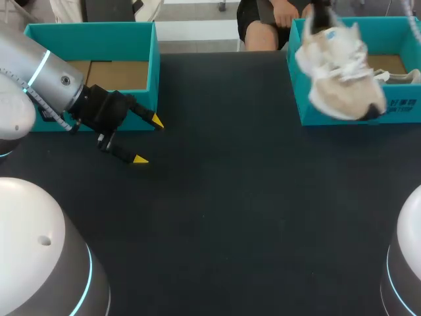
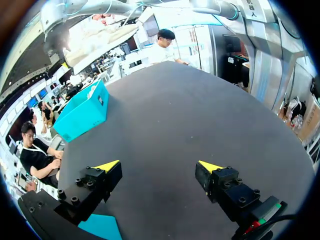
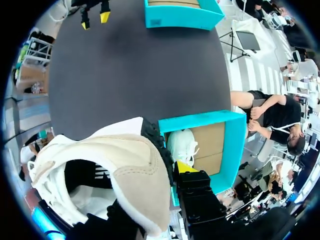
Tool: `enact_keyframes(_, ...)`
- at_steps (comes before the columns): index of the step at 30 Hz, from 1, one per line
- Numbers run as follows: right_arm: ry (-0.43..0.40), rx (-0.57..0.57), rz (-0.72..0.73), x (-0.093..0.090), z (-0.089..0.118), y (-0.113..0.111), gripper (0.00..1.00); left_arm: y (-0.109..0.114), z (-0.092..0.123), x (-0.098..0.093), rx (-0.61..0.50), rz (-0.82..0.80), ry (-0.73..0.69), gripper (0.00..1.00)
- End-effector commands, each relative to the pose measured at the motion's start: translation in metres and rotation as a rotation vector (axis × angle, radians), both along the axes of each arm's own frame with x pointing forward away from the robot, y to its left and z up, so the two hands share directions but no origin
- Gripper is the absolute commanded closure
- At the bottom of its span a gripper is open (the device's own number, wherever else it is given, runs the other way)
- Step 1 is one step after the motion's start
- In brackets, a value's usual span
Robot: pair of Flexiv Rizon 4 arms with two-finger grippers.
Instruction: Take the shoe out of the shoebox, open the shoe tongue, remove and reinsert the insole, then place the shoe into the shoebox
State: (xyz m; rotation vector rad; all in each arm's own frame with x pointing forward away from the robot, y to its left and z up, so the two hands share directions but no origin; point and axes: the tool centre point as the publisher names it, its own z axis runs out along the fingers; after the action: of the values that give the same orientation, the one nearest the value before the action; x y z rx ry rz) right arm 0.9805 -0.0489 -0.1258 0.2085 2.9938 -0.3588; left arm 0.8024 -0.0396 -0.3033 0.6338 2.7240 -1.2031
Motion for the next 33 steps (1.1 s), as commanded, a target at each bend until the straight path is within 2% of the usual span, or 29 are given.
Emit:
enact_keyframes(1,-0.004,0.061,0.030,0.025,0.000,-0.068,1.00,0.000,0.000,0.000,0.004,0.000,0.000,0.00)
enact_keyframes(3,0.017,0.026,0.000,0.042,-0.003,-0.093,1.00,0.000,0.000,0.000,0.004,0.000,0.000,0.00)
enact_keyframes(5,-0.001,0.030,-0.043,0.057,-0.003,-0.112,1.00,0.000,0.000,0.000,0.004,0.000,0.000,0.00)
enact_keyframes(26,-0.001,0.030,-0.043,0.057,-0.003,-0.112,1.00,0.000,0.000,0.000,0.004,0.000,0.000,0.00)
enact_keyframes(29,-0.010,0.013,-0.056,0.081,-0.008,-0.127,1.00,0.000,0.000,0.000,0.004,0.000,0.000,0.00)
enact_keyframes(33,-0.022,-0.001,-0.050,0.124,-0.017,-0.153,1.00,0.000,0.000,0.000,0.004,0.000,0.000,0.00)
